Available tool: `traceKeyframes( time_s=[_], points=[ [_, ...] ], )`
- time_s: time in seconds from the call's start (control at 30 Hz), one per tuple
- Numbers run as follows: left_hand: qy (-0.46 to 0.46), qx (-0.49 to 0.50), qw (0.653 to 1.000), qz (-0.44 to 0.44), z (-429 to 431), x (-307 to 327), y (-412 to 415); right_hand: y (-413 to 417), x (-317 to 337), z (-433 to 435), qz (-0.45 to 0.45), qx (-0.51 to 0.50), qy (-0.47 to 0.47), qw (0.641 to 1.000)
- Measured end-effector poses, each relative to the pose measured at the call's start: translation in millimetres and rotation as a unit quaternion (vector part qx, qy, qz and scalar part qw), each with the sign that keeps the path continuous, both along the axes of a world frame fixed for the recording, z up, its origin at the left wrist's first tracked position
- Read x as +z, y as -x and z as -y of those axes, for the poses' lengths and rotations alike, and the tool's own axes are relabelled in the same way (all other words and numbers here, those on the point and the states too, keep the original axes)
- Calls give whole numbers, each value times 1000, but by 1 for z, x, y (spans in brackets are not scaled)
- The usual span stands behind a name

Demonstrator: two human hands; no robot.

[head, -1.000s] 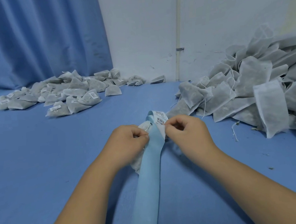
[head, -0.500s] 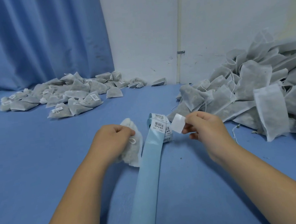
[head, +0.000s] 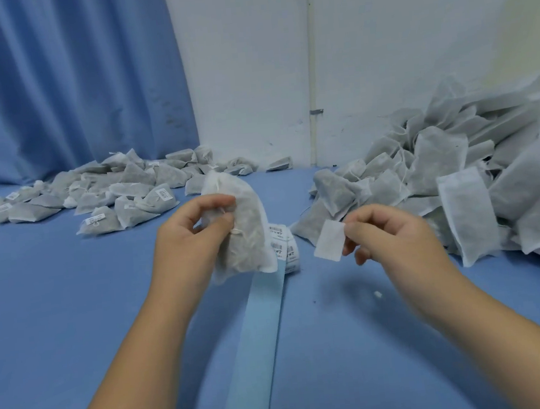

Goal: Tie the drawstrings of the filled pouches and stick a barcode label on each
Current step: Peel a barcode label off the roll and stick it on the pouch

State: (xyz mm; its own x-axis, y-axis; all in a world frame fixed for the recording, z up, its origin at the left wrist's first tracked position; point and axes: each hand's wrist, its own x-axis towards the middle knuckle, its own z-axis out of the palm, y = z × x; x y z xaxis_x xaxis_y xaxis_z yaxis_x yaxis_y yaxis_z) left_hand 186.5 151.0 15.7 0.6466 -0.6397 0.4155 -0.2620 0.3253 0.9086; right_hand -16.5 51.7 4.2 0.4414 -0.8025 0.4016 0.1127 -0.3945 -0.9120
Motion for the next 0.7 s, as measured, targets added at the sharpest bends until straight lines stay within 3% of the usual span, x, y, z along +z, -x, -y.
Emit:
traceKeyframes(
  time_s=[0.13,0.27,0.47,0.7],
  points=[
    [-33,-69,995,65,19,14,39,35,9,-9,1,89,59,994],
    [-94,-106,984,108,46,16,82,54,9,-13,-38,94,154,983],
    [-129,-196,972,-27,63,-5,96,67,2,-6,-160,57,226,959],
    [-122,-238,949,-167,64,-24,87,66,-9,-4,-316,56,339,884]
  ],
)
